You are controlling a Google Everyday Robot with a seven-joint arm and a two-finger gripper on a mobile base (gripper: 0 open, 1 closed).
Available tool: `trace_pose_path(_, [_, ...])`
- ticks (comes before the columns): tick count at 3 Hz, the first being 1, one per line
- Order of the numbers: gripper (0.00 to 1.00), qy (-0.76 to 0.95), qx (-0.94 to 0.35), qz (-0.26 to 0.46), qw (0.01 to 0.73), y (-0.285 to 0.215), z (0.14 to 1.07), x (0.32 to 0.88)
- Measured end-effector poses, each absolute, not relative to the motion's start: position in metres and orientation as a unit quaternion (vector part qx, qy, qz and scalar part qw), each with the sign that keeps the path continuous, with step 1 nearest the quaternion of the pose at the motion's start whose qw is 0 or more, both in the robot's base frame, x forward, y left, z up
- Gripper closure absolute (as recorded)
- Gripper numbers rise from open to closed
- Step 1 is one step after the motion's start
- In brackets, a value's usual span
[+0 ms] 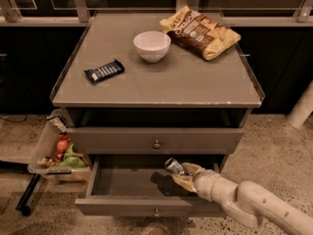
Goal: Place redbull can into middle drawer
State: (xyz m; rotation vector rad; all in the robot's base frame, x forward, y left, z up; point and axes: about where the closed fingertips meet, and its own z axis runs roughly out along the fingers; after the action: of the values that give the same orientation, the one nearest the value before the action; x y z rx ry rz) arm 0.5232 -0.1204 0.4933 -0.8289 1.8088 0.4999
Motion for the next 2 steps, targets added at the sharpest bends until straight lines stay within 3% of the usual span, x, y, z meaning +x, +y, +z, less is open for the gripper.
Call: trace_pose_path(2, [1.00, 0.770, -0.351, 0.234, 0.479, -0.103, 0.434, 0.548])
